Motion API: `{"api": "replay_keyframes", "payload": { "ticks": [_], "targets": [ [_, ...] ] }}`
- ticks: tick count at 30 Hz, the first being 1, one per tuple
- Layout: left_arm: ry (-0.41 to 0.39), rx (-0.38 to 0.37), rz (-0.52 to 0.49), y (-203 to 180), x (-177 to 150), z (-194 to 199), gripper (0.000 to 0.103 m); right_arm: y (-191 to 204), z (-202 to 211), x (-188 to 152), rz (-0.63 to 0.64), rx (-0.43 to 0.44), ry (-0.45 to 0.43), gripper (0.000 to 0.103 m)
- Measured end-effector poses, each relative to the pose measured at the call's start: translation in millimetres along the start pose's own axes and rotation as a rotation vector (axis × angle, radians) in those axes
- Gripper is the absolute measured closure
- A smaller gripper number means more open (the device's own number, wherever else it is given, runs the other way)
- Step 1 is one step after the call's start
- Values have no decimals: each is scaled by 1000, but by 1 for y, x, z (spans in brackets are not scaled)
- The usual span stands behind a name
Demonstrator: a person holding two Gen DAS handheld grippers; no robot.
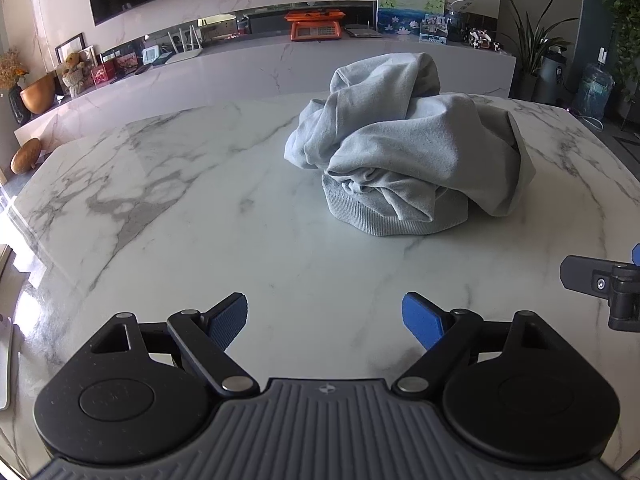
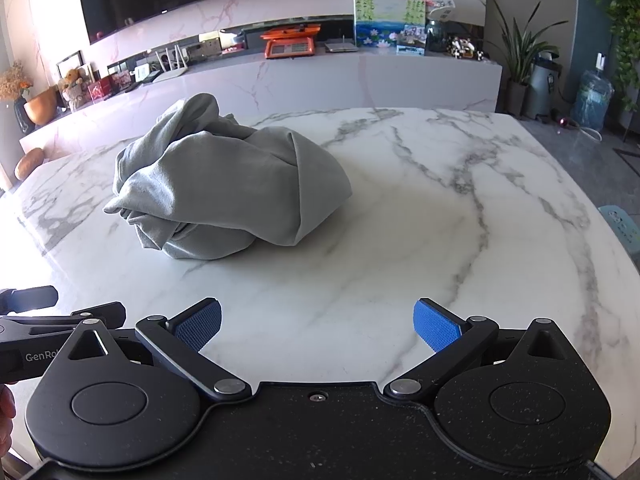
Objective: Fold clothes
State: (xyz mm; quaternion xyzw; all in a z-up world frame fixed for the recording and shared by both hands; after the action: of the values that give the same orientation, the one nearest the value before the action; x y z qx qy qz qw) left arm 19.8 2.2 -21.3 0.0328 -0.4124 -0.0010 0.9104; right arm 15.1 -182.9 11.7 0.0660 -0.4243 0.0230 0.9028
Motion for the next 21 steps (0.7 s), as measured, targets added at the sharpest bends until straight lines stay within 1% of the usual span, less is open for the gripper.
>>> {"api": "replay_keyframes", "payload": {
  "ticks": [6,21],
  "targets": [
    [2,8,1,4,-1,1,18,0,0,0,-4,0,0,1],
    [8,2,-3,4,-2,1,18,0,-1,-1,0,1,3,1]
  ]
}}
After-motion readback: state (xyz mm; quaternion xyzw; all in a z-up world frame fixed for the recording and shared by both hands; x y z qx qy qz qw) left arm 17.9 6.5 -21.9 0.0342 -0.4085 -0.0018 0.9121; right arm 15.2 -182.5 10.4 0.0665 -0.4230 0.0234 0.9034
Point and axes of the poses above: each gripper's, at about its wrist camera, not at the fingertips, and z roughly against the way its jaws point, y to its left, x to its top, the point moved 3 cm from there along -z, roughly the way its jaws point, and after that the axes turned 7 degrees about -y, right-handed, at the moved point
